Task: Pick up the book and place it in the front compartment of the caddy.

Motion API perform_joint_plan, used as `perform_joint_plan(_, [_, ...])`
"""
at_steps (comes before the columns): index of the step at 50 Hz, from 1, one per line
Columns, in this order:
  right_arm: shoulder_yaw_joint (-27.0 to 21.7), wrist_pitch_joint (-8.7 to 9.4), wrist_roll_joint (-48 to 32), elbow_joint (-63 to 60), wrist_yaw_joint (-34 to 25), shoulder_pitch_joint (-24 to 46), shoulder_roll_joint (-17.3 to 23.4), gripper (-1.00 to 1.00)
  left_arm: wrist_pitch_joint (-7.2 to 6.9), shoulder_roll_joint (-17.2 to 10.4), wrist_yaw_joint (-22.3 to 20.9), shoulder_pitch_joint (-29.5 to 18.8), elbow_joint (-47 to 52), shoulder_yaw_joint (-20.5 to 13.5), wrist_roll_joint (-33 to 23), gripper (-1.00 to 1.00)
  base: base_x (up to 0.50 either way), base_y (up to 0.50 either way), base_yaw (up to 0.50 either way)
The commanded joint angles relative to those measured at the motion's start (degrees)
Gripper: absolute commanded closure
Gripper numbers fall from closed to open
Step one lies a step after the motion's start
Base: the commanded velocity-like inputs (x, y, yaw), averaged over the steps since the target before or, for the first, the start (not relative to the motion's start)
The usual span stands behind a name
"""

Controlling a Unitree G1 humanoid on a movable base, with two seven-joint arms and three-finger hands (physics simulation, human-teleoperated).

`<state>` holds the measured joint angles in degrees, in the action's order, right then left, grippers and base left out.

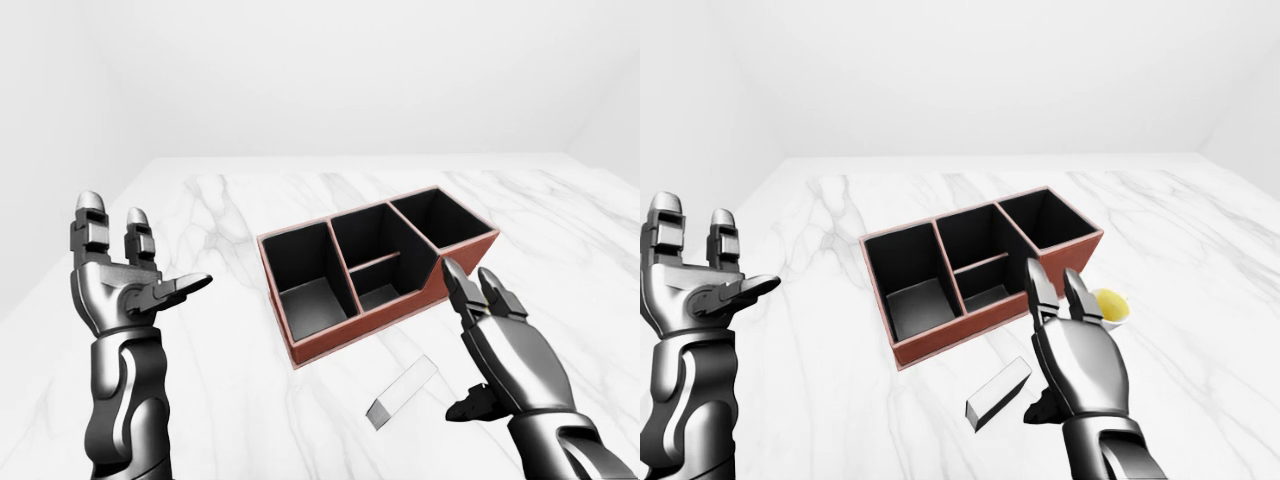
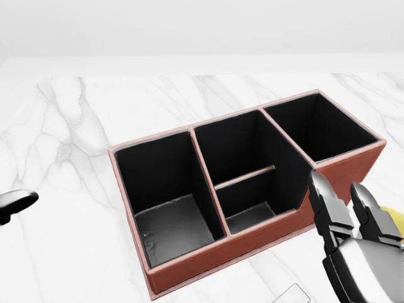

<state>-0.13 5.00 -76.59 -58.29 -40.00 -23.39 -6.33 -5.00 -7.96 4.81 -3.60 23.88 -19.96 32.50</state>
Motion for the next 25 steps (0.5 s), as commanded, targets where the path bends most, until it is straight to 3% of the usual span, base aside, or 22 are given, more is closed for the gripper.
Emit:
perform_joint_plan(1, [2.4, 0.0, -2.46, 2.53, 0.0, 0.33, 3.03, -0.99, 0.0, 0.09, -0.11, 0.09, 0.01, 0.08, -0.12, -1.0, 0.0, 0.0, 0.0])
perform_joint_plan(25, [5.89, 0.0, -6.1, 7.7, 0.0, 0.58, 5.15, -1.0, 0.0, 0.12, -0.96, -0.48, -2.72, 0.8, -0.95, -1.0, 0.0, 0.0, 0.0])
